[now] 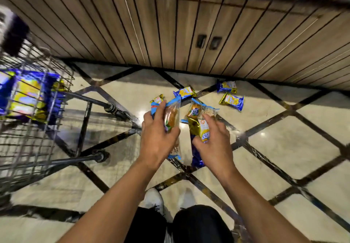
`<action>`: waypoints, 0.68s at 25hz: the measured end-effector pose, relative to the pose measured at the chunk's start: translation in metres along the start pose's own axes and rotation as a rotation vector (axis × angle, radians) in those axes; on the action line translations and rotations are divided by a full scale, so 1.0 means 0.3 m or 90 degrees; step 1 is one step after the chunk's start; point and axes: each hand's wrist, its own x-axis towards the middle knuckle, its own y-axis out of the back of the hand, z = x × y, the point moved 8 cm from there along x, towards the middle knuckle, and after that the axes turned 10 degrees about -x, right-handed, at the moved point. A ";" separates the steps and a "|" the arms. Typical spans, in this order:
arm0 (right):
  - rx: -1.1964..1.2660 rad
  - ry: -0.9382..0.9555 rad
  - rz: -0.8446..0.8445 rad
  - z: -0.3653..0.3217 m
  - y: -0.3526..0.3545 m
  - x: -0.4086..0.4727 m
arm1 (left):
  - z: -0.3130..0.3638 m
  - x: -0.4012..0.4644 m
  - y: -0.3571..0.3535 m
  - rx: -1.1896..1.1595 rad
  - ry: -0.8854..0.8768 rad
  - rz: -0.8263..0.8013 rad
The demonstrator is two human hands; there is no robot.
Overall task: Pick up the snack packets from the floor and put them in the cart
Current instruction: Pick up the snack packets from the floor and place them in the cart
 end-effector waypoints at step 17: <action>0.037 0.240 -0.065 -1.118 0.602 -0.632 | 0.529 -0.871 1.060 -0.131 0.132 0.275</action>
